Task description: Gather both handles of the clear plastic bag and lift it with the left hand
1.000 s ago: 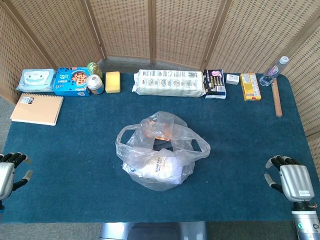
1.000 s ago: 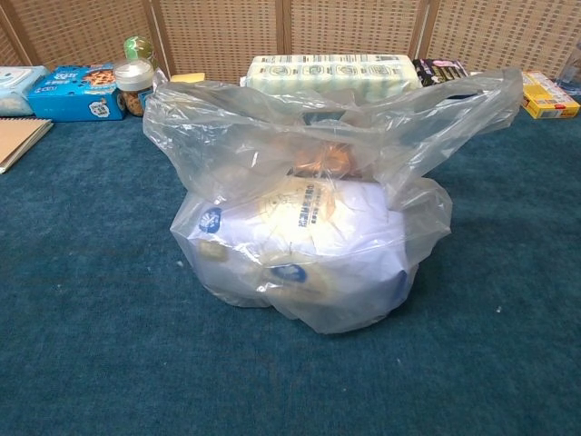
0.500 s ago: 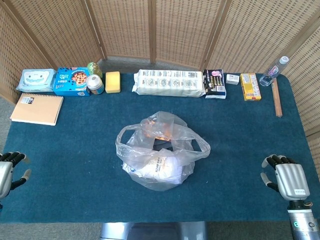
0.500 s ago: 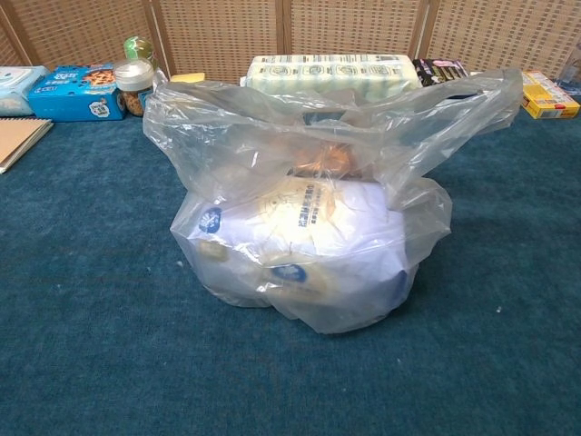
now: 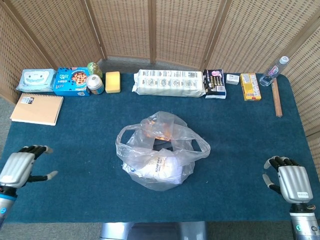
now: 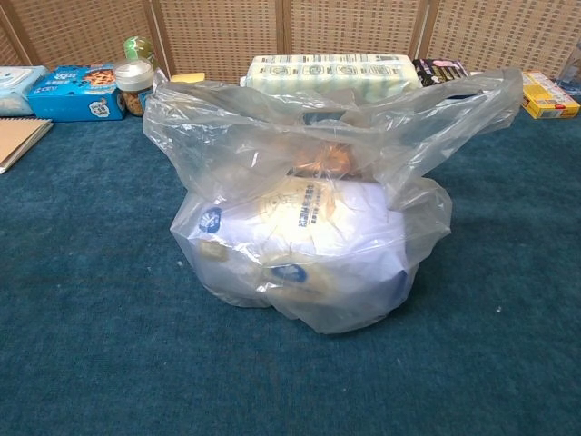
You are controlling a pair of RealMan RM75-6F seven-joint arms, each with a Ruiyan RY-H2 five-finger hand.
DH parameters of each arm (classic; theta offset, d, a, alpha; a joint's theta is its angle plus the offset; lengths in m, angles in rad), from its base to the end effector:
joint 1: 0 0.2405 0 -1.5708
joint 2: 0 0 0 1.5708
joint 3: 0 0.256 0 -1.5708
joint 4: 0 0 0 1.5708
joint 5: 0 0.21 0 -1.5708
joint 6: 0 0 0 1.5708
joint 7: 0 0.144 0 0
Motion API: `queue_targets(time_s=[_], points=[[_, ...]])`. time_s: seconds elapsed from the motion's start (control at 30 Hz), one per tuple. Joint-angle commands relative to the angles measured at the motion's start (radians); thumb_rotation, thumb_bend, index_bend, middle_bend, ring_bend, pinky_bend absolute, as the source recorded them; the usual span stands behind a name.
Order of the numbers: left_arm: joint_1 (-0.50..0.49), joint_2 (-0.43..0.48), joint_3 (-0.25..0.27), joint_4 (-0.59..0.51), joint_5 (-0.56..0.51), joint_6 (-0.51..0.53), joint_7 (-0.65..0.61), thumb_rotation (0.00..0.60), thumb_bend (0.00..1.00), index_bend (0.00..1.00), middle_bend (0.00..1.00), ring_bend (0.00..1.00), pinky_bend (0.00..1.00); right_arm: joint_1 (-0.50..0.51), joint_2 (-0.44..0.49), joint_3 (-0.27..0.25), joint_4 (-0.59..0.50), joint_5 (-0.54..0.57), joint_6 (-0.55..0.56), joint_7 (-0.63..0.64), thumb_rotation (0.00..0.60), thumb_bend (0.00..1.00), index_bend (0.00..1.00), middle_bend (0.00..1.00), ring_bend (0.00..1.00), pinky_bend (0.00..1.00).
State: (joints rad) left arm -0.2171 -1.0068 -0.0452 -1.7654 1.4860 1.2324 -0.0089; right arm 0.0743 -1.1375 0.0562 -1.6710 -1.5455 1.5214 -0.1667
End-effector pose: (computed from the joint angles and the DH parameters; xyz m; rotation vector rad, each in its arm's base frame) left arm -0.2777 0.2115 0.1465 -1.5940 -1.0485 -0.8651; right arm -0.2908 -0.1778 0.1516 1.4233 -0.7909 0.8830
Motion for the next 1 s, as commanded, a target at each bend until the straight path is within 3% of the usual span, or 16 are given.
queue_targets(time_s=[0.03, 0.5, 1.0], points=[[-0.068, 0.028, -0.013, -0.035, -0.004, -0.082, -0.047, 0.000, 0.10, 0.29, 0.34, 0.27, 0.29, -0.017, 0.004, -0.013, 0.005, -0.012, 0.019, 0.008, 0.600, 0.31, 0.50, 0.47, 0.42, 0.45], [-0.251, -0.059, -0.037, -0.006, 0.011, -0.284, -0.113, 0.000, 0.08, 0.29, 0.28, 0.22, 0.27, -0.045, 0.018, -0.015, 0.011, -0.014, 0.052, 0.025, 0.600, 0.31, 0.50, 0.47, 0.42, 0.45], [-0.366, -0.169, -0.075, 0.004, 0.001, -0.331, -0.138, 0.000, 0.08, 0.29, 0.28, 0.21, 0.27, -0.067, 0.030, -0.015, 0.013, -0.007, 0.071, 0.036, 0.600, 0.31, 0.50, 0.47, 0.42, 0.45]])
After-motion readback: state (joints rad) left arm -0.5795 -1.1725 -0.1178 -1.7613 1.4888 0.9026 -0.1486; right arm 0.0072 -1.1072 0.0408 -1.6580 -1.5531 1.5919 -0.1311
